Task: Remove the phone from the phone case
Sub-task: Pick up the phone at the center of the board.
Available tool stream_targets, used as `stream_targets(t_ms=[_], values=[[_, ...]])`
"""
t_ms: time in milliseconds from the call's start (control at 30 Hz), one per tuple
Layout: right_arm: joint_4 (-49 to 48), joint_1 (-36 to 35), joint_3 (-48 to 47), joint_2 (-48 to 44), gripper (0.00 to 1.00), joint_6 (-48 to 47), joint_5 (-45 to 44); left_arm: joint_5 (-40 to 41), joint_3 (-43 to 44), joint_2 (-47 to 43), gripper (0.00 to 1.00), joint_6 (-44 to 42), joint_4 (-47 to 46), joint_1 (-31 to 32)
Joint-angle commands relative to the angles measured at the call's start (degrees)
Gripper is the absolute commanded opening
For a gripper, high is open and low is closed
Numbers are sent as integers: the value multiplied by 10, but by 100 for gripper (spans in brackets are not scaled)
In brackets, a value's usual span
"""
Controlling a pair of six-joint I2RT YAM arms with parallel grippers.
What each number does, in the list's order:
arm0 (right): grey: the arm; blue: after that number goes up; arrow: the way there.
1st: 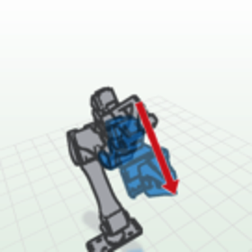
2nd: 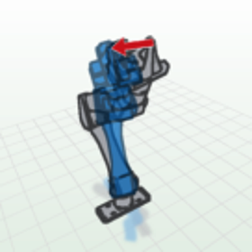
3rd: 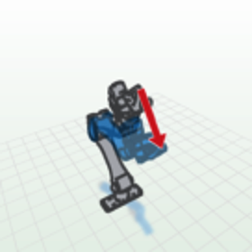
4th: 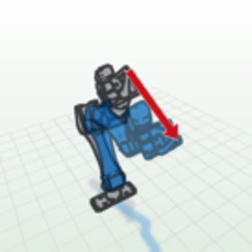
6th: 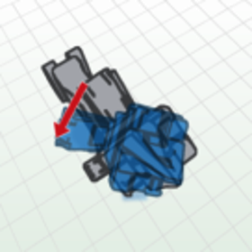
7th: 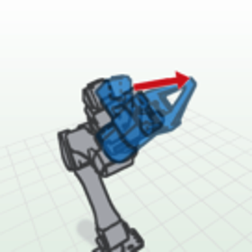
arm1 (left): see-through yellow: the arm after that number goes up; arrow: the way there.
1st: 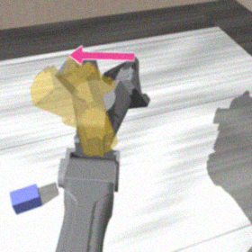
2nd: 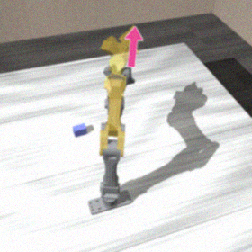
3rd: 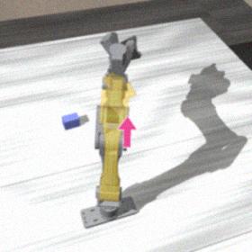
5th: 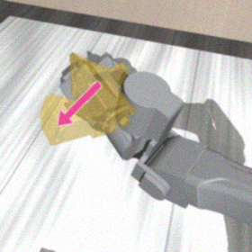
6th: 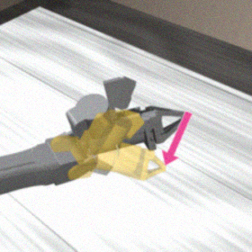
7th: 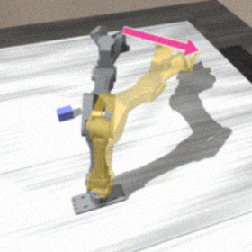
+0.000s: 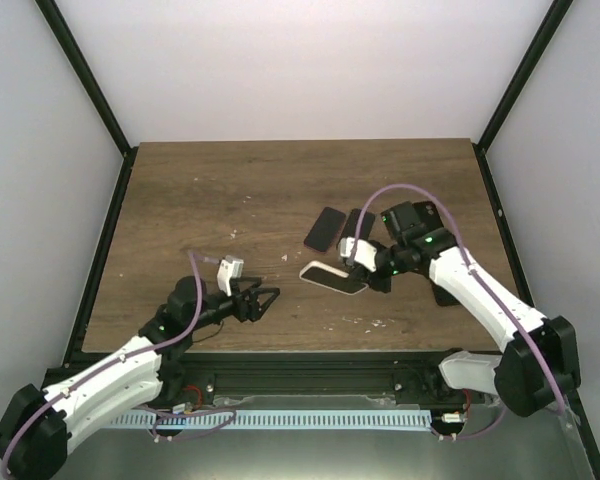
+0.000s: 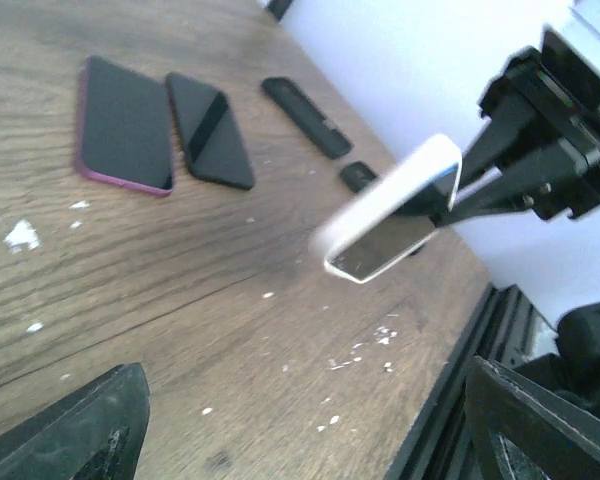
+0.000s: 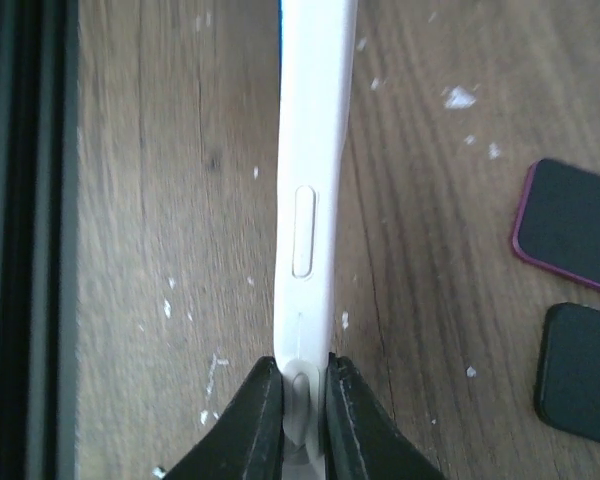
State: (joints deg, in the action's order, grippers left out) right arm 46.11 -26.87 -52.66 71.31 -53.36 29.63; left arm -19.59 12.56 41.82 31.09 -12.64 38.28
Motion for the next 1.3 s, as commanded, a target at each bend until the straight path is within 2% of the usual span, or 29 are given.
stream_targets(t_ms=[0,200,467,667,900,1067,1267], values=[[40,49,-59,-34,1,76,188,-7,-22,-22,88,1,-179,21],[42,78,-89,-47,1,156,327,-57,1,26,92,-1,-265,27],[28,81,-107,-35,1,222,415,-105,59,130,88,41,-390,42],[9,81,-107,-36,1,256,430,-146,104,192,71,70,-438,46],[-5,81,-99,-34,1,268,428,-140,110,216,53,84,-478,49],[-8,81,-96,-32,1,273,427,-150,119,223,33,81,-481,48],[-13,81,-93,-30,1,278,428,-162,137,249,23,88,-496,48]])
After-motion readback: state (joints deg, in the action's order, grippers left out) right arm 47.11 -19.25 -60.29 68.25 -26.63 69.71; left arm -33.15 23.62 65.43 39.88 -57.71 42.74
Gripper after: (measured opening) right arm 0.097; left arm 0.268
